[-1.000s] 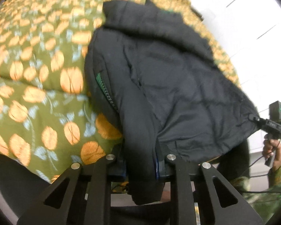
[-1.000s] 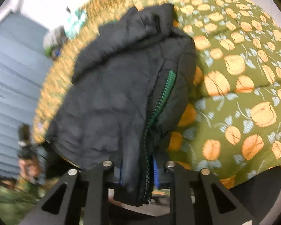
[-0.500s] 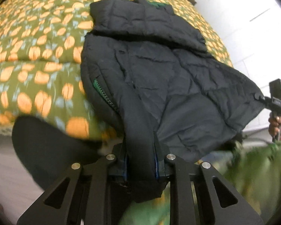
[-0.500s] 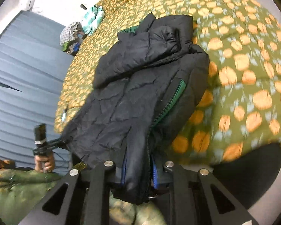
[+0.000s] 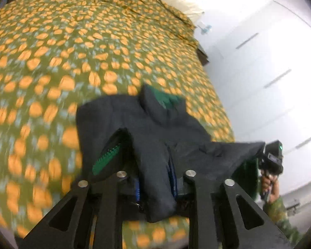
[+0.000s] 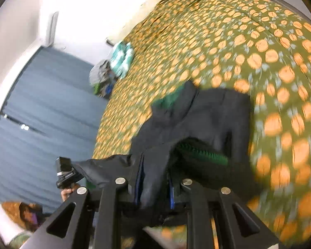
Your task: Fold large clothes
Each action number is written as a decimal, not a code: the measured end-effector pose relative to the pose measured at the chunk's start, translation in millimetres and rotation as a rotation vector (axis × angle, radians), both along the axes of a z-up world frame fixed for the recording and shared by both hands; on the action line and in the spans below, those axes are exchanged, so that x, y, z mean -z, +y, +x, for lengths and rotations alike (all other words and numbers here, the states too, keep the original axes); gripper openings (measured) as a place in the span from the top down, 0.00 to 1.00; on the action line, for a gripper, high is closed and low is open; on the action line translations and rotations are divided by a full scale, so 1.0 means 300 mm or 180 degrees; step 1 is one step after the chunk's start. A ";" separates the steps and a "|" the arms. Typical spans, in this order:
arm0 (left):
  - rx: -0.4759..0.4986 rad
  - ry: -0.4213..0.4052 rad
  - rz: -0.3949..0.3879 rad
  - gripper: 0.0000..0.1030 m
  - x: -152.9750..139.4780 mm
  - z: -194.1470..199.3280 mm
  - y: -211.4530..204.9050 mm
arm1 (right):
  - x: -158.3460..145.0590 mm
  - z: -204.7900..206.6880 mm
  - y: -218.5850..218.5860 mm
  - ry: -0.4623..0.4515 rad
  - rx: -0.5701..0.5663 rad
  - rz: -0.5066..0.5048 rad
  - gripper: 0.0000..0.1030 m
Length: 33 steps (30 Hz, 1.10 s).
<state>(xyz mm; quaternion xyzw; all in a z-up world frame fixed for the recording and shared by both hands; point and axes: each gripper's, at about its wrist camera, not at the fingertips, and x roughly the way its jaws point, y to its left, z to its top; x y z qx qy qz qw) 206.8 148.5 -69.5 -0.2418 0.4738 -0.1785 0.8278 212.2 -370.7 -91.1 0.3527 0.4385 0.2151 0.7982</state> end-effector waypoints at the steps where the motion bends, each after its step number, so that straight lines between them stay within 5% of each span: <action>1: -0.0040 0.0079 0.0025 0.70 0.045 0.054 -0.006 | 0.040 0.045 -0.014 0.0016 0.0073 0.0016 0.80; 4: -0.0115 0.0475 0.0058 0.65 0.160 0.189 -0.003 | 0.177 0.156 -0.050 0.0251 0.0258 0.0124 0.66; 6: -0.0137 0.0737 -0.0029 0.63 0.195 0.225 0.019 | 0.240 0.185 -0.072 0.0375 0.0407 0.0339 0.42; 8: -0.0112 0.0858 -0.0172 0.53 0.202 0.238 0.040 | 0.245 0.183 -0.091 0.0211 0.0552 0.0585 0.03; 9: -0.0068 0.0857 -0.0229 0.49 0.192 0.241 0.044 | 0.236 0.187 -0.094 0.0125 0.0557 0.0622 0.00; 11: -0.0005 0.0718 -0.0306 0.22 0.161 0.220 0.053 | 0.182 0.186 -0.085 -0.0124 0.0469 0.0533 0.00; 13: -0.0074 0.0539 -0.0184 0.03 0.123 0.203 0.060 | 0.128 0.195 -0.051 -0.0281 0.0384 0.0025 0.00; 17: 0.0002 0.0411 0.0153 0.02 0.155 0.202 0.043 | 0.128 0.257 0.098 -0.0378 -0.0071 -0.1117 0.00; 19: 0.0174 0.0461 0.0582 0.02 0.220 0.199 -0.015 | 0.188 0.300 0.172 -0.0249 -0.0216 -0.1623 0.00; 21: 0.0288 0.0559 0.1188 0.08 0.326 0.201 -0.089 | 0.255 0.325 0.231 -0.0156 -0.0323 -0.2022 0.01; 22: 0.0301 0.0577 0.1308 0.27 0.345 0.192 -0.096 | 0.265 0.314 0.241 -0.0138 -0.0341 -0.2152 0.14; 23: 0.0311 0.0568 0.1358 0.46 0.371 0.183 -0.116 | 0.283 0.313 0.277 -0.0140 -0.0374 -0.2399 0.42; 25: 0.0150 0.0349 0.1390 0.72 0.323 0.141 -0.106 | 0.227 0.250 0.304 -0.0323 -0.0264 -0.2794 0.72; 26: 0.0095 0.0216 0.1360 0.79 0.280 0.124 -0.099 | 0.197 0.229 0.316 -0.0437 -0.0206 -0.2927 0.78; 30: -0.0186 -0.0269 0.1045 0.81 0.126 0.108 -0.061 | -0.003 0.159 0.304 -0.1016 0.0139 -0.3040 0.79; 33: -0.0506 -0.0431 0.1086 0.80 0.134 0.165 -0.074 | -0.034 0.218 0.274 -0.1084 0.0453 -0.2933 0.79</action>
